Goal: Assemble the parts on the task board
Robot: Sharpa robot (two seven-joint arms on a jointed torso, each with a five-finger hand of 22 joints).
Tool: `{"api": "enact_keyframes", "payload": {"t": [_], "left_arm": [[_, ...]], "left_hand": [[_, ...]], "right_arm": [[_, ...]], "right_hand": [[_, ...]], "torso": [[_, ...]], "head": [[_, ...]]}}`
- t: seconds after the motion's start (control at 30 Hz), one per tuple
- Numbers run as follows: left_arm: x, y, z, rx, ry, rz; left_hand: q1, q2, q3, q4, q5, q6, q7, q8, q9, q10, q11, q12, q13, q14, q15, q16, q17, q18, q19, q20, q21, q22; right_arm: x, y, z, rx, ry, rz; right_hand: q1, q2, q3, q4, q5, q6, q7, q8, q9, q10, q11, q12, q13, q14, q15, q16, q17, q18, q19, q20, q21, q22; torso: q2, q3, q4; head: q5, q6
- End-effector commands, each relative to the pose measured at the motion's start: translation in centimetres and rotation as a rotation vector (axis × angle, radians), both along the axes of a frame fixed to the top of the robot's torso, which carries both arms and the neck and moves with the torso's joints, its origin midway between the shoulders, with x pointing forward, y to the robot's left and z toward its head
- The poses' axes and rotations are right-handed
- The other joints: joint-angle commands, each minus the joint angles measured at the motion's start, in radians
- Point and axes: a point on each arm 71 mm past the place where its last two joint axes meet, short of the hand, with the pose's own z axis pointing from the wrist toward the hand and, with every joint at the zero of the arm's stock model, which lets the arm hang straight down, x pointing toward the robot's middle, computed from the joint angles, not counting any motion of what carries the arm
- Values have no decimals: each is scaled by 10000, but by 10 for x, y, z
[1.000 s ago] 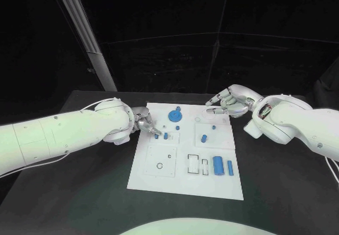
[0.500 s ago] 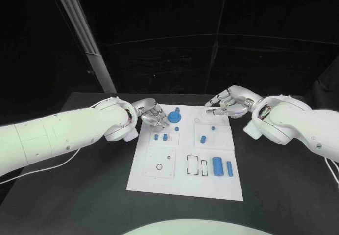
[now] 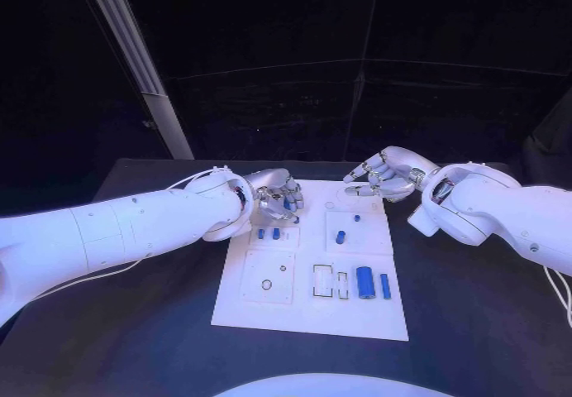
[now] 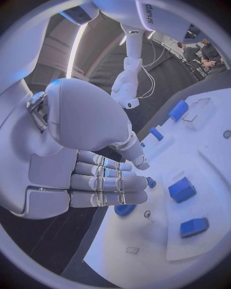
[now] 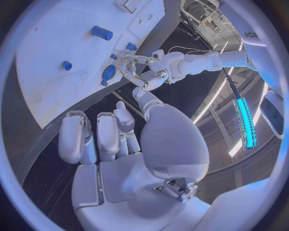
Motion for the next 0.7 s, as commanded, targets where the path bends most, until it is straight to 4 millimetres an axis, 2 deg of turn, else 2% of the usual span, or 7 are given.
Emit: {"api": "enact_keyframes", "payload": {"t": [0.03, 0.1, 0.13, 0.2, 0.33, 0.5, 0.7], "left_arm": [[1, -6, -1, 1229, -1235, -761], [2, -9, -5, 1633, -1307, -856], [2, -9, -6, 1704, -1315, -873], [3, -12, -8, 1992, -1356, -933], [4, -17, -11, 2277, -1483, -915], [7, -20, -11, 2350, -1666, -823], [7, -23, -11, 2389, -1680, -874]], "left_hand": [[-69, -34, -86, 2, -9, 103, 12, -6, -244, 44, -31, 20, -372, 448, -18, 409, 229, 132, 279, -25, 162, 84], [-153, -43, -132, 29, -3, 190, -1, 6, -415, 39, -35, 38, -633, 1024, -39, 1476, 1162, 131, 552, -44, 350, 182], [-164, -40, -135, 33, 3, 213, -8, 9, -454, 44, -44, 42, -693, 1123, -42, 1691, 1356, 132, 607, -49, 392, 206], [-193, -24, -138, 43, -11, 293, -33, 11, -598, 75, -63, 62, -905, 1426, -63, 2440, 2043, 28, 1021, -67, 969, 745], [-243, -24, -153, 60, -6, 355, -63, 5, -859, 47, -78, 69, -1288, 1697, -82, 3252, 2770, -141, 1578, -97, 1880, 1637], [-207, 26, -116, 44, -5, 403, -77, 11, -1041, -19, -79, 72, -1556, 1855, -102, 3689, 3149, -254, 1916, -112, 2470, 2223], [-179, 94, -74, 39, -6, 472, -92, 27, -1142, -25, -84, 92, -1705, 1942, -109, 3928, 3361, -313, 2083, -120, 2780, 2534]], "right_arm": [[0, 2, 2, 76, -82, 32], [0, 2, 2, 79, -85, 39], [0, 2, 2, 80, -86, 40], [0, 2, 2, 82, -87, 46], [0, 3, 2, 86, -91, 52], [0, 3, 2, 89, -91, 65], [0, 3, 2, 86, -86, 69]], "right_hand": [[-109, -29, 52, -7, 47, -17, 12, 17, 4, -63, 13, -62, -12, 124, -4, -44, -16, 173, -77, -12, -58, -11], [-119, -31, 62, -9, 51, -27, 13, 15, 2, -71, 14, -69, -21, 124, -2, -50, -13, 172, -73, -11, -59, -6], [-119, -31, 62, -9, 51, -27, 13, 15, 2, -71, 14, -69, -21, 124, -2, -50, -13, 172, -73, -11, -59, -6], [-119, -31, 62, -9, 51, -27, 13, 15, 2, -71, 14, -69, -21, 124, -2, -50, -13, 172, -73, -11, -59, -6], [-119, -31, 62, -9, 51, -27, 13, 15, 2, -71, 14, -69, -21, 124, -2, -50, -13, 172, -73, -11, -59, -6], [-119, -31, 62, -9, 51, -27, 13, 15, 2, -71, 14, -69, -21, 124, -2, -50, -13, 172, -73, -11, -59, -6], [-119, -31, 62, -9, 51, -27, 13, 15, 2, -71, 14, -69, -21, 124, -2, -50, -13, 172, -73, -11, -59, -6]], "torso": [[7, -7, 14], [5, -5, 18], [5, -4, 18], [4, -7, 15], [-1, -6, 25], [-3, -11, 5], [-6, 2, 23]], "head": [[-18, 12], [-24, 14], [-24, 13], [-22, 0], [-32, 11], [-41, 12], [-69, 6]]}}
